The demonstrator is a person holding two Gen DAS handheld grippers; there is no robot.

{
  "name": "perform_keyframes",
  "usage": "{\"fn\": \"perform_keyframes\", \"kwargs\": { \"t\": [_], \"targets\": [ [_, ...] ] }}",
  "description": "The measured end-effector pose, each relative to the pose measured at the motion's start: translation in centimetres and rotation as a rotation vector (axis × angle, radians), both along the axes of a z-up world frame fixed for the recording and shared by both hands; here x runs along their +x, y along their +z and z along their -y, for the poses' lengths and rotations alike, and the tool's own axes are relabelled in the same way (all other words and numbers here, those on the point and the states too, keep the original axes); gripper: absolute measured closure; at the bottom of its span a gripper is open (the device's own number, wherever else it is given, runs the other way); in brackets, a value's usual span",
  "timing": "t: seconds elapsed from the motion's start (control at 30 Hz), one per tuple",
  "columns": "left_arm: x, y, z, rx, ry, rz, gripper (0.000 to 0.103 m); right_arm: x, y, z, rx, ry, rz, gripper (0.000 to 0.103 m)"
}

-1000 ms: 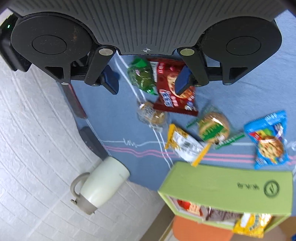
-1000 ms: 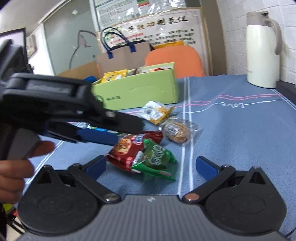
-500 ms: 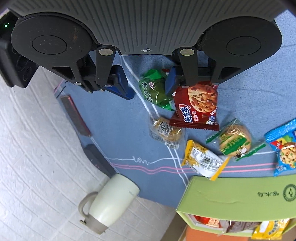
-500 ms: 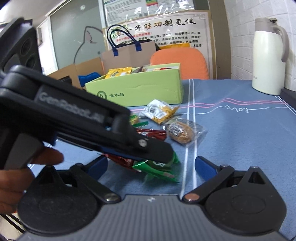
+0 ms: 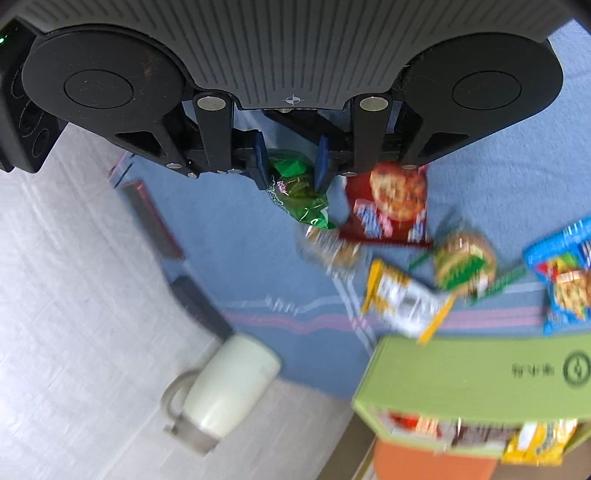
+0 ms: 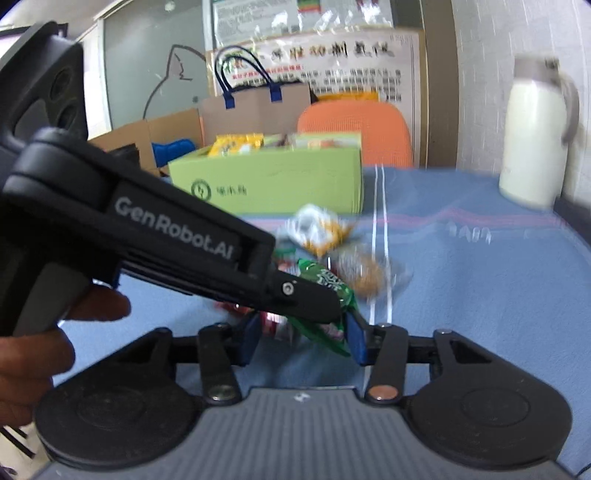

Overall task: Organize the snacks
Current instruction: 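Grasp the small green candy packet with the left tool, then carry the green candy packet into the green box and release it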

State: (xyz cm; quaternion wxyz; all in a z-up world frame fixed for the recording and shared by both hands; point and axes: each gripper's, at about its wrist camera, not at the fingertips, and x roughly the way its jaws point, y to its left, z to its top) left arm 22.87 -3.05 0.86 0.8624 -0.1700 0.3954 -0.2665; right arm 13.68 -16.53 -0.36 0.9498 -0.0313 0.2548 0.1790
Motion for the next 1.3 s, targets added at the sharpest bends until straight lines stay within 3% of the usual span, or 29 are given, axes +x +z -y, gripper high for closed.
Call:
{"fn": "perform_keyframes", "kwargs": {
  "t": [0.2, 0.43, 0.53, 0.7, 0.73, 0.77, 0.8, 0.83, 0.9, 1.03, 1.1, 1.2, 1.3],
  "targets": [
    [1.5, 3.6, -3.1, -0.028, 0.07, 0.097, 0.101, 3.3, 3.2, -3.5, -0.058, 0.071, 0.099, 0.05],
    [8.5, 7.6, -7.6, -0.013, 0.19, 0.186, 0.101, 12.3, 6.2, -8.0, -0.083, 0.17, 0.183, 0.05],
    [12.6, 8.3, -8.6, -0.018, 0.207, 0.188, 0.1, 16.2, 6.8, -9.0, -0.11, 0.18, 0.197, 0.049],
    [17.9, 7.4, -9.3, -0.003, 0.21, 0.16, 0.099, 21.4, 6.0, -9.0, -0.091, 0.195, 0.124, 0.048],
    [18.5, 7.0, -9.4, 0.001, 0.214, 0.163, 0.095, 21.9, 5.9, -9.0, -0.09, 0.193, 0.121, 0.047],
    [19.0, 6.9, -9.7, 0.01, 0.227, 0.174, 0.08, 22.3, 5.9, -8.9, -0.093, 0.188, 0.124, 0.046],
    [19.4, 6.8, -9.9, 0.023, 0.246, 0.179, 0.072, 22.5, 6.2, -8.8, -0.092, 0.179, 0.132, 0.041],
    [19.5, 7.0, -10.3, 0.027, 0.264, 0.188, 0.064, 22.3, 6.7, -8.5, -0.084, 0.167, 0.148, 0.037],
    [18.9, 7.7, -11.2, 0.012, 0.284, 0.211, 0.063, 21.1, 8.1, -7.4, -0.056, 0.146, 0.198, 0.03],
    [15.9, 9.4, -12.5, -0.026, 0.302, 0.262, 0.052, 17.1, 10.9, -5.6, -0.039, 0.103, 0.304, 0.01],
    [13.9, 9.9, -12.5, -0.012, 0.302, 0.284, 0.048, 15.3, 11.5, -5.1, -0.045, 0.095, 0.324, 0.008],
    [10.5, 9.3, -12.1, -0.011, 0.289, 0.283, 0.042, 12.7, 10.6, -4.5, -0.053, 0.096, 0.295, 0.003],
    [7.6, 7.0, -11.5, -0.005, 0.281, 0.223, 0.041, 10.0, 7.8, -4.0, -0.067, 0.084, 0.2, 0.003]
  ]
}}
